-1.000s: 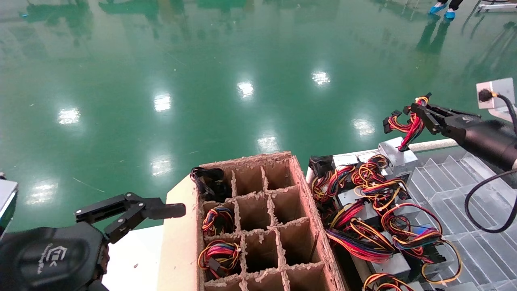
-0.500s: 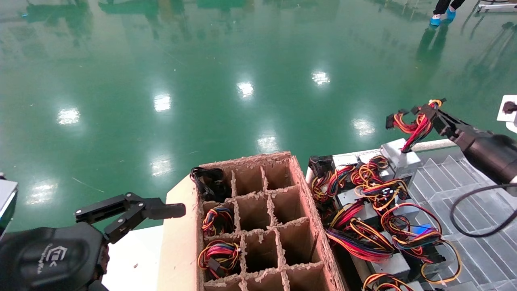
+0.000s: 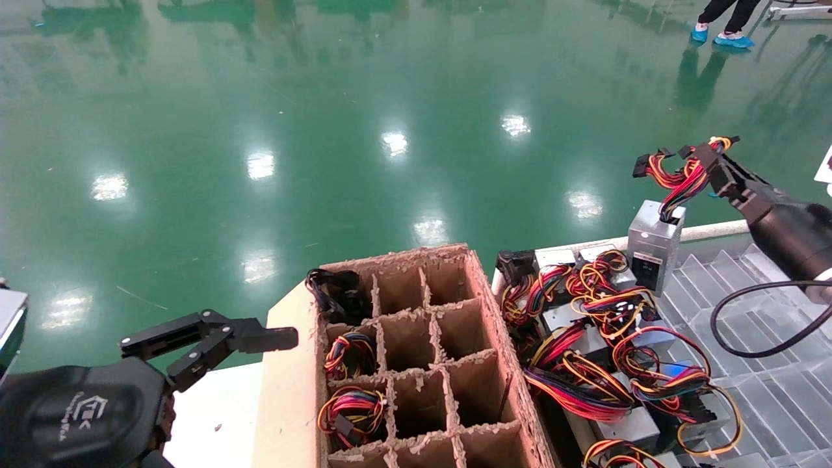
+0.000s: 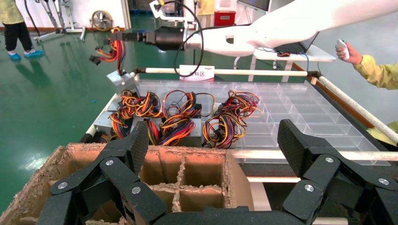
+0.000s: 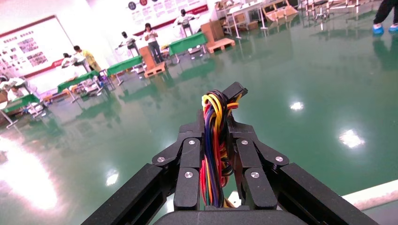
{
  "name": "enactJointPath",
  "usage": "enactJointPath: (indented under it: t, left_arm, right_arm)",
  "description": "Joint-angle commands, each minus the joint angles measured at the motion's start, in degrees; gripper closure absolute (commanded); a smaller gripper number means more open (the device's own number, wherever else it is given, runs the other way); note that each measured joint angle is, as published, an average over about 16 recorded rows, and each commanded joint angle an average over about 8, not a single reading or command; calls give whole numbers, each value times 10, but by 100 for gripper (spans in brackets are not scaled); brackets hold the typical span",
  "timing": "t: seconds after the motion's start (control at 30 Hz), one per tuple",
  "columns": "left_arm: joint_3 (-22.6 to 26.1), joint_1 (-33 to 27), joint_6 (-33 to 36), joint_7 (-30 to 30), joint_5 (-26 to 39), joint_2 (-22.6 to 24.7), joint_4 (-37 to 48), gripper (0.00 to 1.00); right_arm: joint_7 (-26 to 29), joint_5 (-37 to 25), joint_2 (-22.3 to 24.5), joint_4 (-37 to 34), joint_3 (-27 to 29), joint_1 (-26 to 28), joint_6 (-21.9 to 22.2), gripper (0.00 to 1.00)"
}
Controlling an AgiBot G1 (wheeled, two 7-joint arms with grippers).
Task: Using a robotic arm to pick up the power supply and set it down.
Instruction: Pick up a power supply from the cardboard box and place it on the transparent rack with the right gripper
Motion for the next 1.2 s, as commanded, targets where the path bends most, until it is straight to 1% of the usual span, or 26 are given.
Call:
enactJointPath:
  t: [0.03,0.37,0.6,0.9,1.2]
  left_arm:
    - [0,0,0,0,0,0,0,0]
    - [0,0,0,0,0,0,0,0]
    - [0,0,0,0,0,0,0,0]
    - [0,0,0,0,0,0,0,0]
    - [0,0,0,0,0,0,0,0]
  right_arm:
    - [-9,2,-4,2,1,-2,2,100]
    - [-17,19,-28,-2,13,-9,16,100]
    - [-13,56,-40,-12,39,-35,22,100]
    - [-17,107,-42,-10,74,-76,15,100]
    - [-20,115,-37,-4,79,-88,14,100]
